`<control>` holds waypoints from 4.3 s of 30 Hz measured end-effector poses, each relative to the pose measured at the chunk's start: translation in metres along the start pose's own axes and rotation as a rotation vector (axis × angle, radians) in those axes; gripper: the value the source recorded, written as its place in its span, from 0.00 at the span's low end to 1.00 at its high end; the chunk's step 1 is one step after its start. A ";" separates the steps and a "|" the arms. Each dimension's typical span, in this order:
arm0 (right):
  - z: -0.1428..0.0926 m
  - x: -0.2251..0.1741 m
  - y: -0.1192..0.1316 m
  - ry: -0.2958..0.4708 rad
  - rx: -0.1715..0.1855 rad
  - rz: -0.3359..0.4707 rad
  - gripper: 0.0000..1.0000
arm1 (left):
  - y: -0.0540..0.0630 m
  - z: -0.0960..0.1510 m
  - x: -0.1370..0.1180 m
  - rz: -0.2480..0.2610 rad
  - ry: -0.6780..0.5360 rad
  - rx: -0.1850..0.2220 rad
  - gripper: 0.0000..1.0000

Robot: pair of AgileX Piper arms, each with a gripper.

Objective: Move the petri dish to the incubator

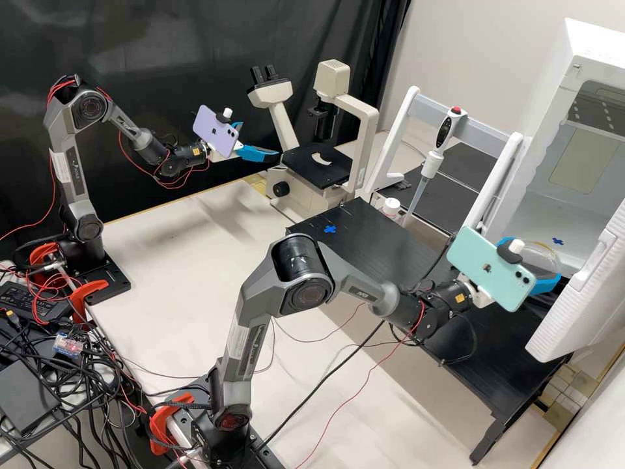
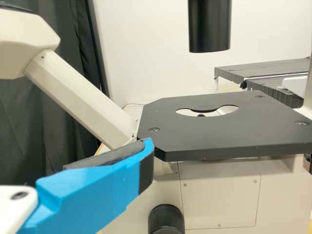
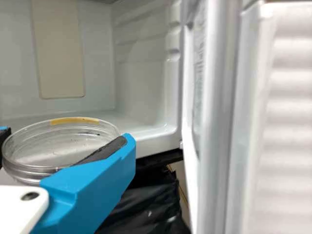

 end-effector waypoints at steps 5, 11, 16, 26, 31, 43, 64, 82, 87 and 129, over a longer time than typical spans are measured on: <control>-0.006 0.033 0.005 -0.046 0.014 -0.014 0.00 | 0.000 0.000 0.000 0.000 0.000 0.000 1.00; -0.016 0.066 0.005 -0.070 0.015 -0.028 0.00 | 0.000 0.000 0.000 0.000 0.000 0.000 1.00; -0.022 0.091 0.006 -0.105 0.027 -0.033 0.00 | 0.000 0.000 0.000 0.000 0.000 0.000 1.00; -0.032 0.128 0.004 -0.123 0.007 -0.041 0.00 | 0.000 0.000 0.000 0.000 0.000 0.000 1.00; -0.036 0.136 -0.002 -0.138 0.000 -0.046 0.00 | 0.000 0.000 0.000 0.000 0.000 0.000 1.00; -0.049 0.142 -0.031 -0.118 -0.039 -0.100 0.00 | 0.000 0.000 0.000 0.000 0.000 0.000 1.00; -0.032 0.145 -0.052 -0.146 -0.052 -0.145 0.00 | 0.000 0.000 0.000 0.000 0.000 0.000 1.00; -0.032 0.144 -0.063 -0.133 -0.077 -0.173 1.00 | 0.000 0.000 0.000 0.000 0.000 0.000 1.00; -0.026 0.140 -0.070 -0.138 -0.050 -0.190 1.00 | 0.000 0.000 0.000 0.000 0.000 0.000 1.00; -0.058 -0.115 -0.024 0.272 0.094 0.060 1.00 | 0.000 0.000 0.000 0.000 0.000 0.000 1.00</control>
